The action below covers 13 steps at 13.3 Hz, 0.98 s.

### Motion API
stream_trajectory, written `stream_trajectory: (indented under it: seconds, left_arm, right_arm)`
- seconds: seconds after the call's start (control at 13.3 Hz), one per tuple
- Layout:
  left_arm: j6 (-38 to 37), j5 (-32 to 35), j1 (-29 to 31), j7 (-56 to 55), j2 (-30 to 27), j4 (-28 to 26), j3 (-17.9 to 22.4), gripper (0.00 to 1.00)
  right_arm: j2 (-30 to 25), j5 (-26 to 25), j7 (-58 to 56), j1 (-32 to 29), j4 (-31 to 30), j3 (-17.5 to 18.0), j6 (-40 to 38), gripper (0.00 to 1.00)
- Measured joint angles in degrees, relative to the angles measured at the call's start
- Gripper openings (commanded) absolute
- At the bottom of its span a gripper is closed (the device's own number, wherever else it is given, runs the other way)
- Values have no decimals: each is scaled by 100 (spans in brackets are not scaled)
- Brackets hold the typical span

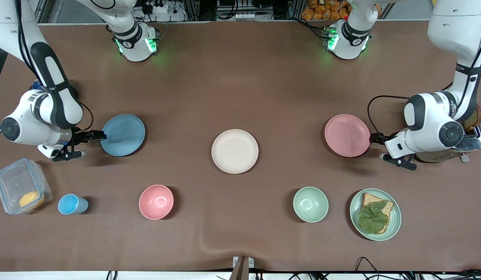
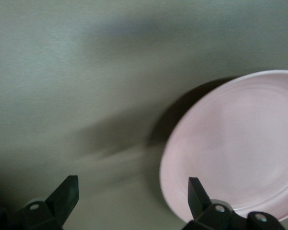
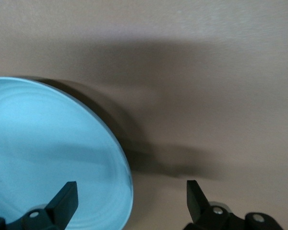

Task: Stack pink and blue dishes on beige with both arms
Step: 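Grip the blue and pink plate rims with both grippers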

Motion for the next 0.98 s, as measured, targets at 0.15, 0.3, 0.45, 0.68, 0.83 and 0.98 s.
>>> stream_trajectory:
  seconds: [0.15,0.3,0.45,0.68,0.83,0.98]
  left_arm:
    - [0,-461,-5,204,108,-22,-52,100]
    - [41,-757,-7,423,288,-29,-81,67]
    - [123,-816,3,677,402,-26,-80,18]
    - [136,-817,10,785,433,-17,-80,0]
    - [136,-817,41,878,434,1,-79,0]
    - [109,-822,56,1014,420,53,-80,0]
  right_arm:
    - [107,0,-36,33,3,25,34,67]
    - [160,1,-169,41,6,28,34,32]
    - [194,1,-310,41,32,29,21,1]
    - [260,1,-431,41,109,28,-67,0]
    - [269,19,-458,41,204,26,-268,0]
    - [277,24,-463,41,424,25,-647,0]
